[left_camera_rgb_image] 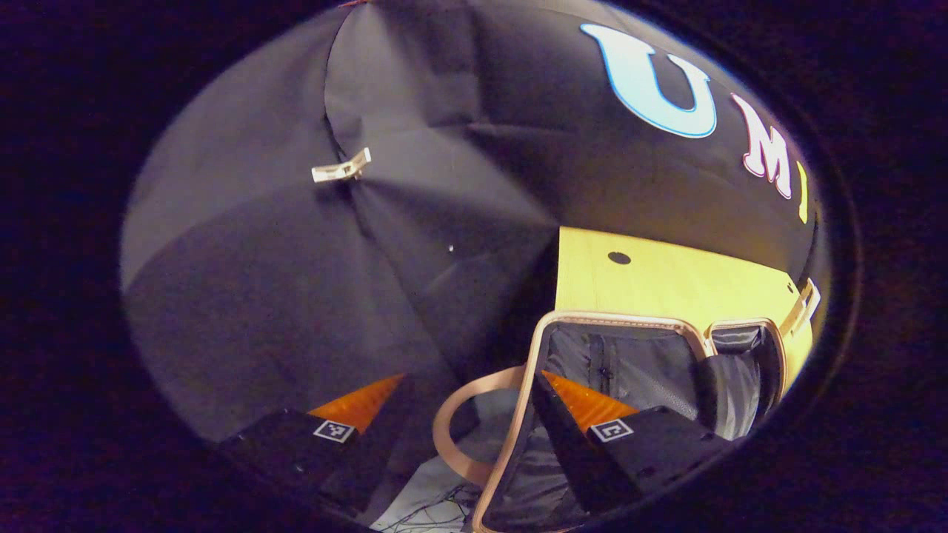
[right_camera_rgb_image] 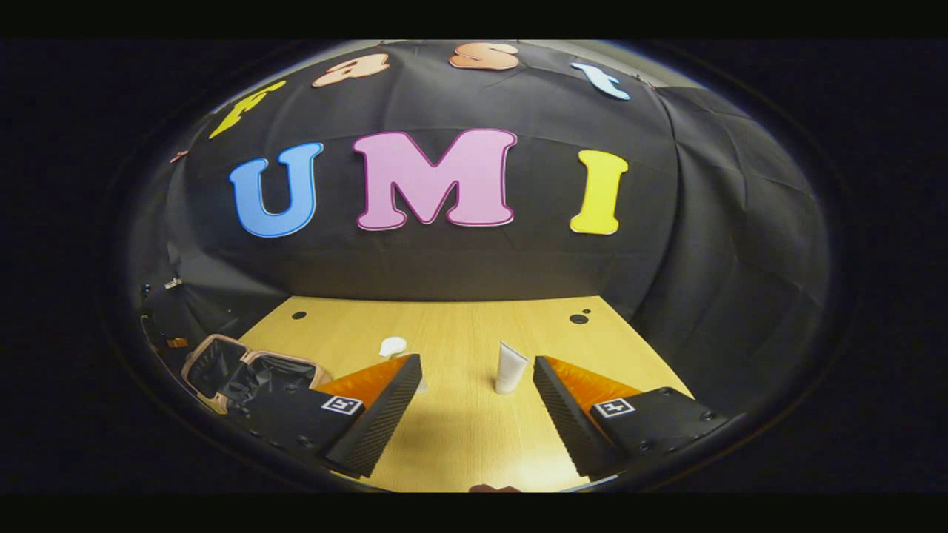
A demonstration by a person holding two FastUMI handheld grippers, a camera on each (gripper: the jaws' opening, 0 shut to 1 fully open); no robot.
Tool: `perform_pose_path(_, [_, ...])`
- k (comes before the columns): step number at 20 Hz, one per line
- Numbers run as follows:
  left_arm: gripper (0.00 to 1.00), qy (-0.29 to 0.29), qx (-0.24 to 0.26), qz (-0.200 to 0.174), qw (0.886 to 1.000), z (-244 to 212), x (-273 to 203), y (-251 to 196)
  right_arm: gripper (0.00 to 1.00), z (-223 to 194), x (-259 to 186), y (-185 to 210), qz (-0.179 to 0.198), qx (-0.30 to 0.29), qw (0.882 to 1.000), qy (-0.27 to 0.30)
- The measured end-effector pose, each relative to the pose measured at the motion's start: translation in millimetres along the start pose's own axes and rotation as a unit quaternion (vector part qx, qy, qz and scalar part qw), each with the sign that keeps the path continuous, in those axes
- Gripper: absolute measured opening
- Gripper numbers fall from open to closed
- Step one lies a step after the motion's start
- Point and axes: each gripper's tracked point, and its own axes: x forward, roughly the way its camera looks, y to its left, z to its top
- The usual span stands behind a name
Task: First open the suitcase, pack the skin care products into it, and then close the suitcase.
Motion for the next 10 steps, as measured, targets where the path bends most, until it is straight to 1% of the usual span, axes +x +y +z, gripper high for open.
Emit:
perform_pose_path(2, [0.99,-0.065,0.036,0.033,0.997,38,-36,-8,0.97,-2,-1,-4,-0.002,0.005,1.000,-0.003])
perform_pose_path(3, [0.99,-0.094,0.049,0.037,0.994,54,-54,-20,0.97,-3,1,-11,-0.004,0.009,1.000,-0.004])
perform_pose_path(6, [0.98,-0.165,0.057,0.019,0.984,93,-99,-83,0.96,-6,4,-22,-0.006,0.011,1.000,-0.010])
perform_pose_path(8, [0.98,-0.208,0.056,-0.004,0.977,119,-137,-131,0.97,-8,4,-27,0.000,0.001,1.000,-0.015])
perform_pose_path(10, [0.97,-0.254,0.059,-0.018,0.965,142,-167,-174,0.97,-6,4,-32,0.008,-0.012,1.000,-0.023])
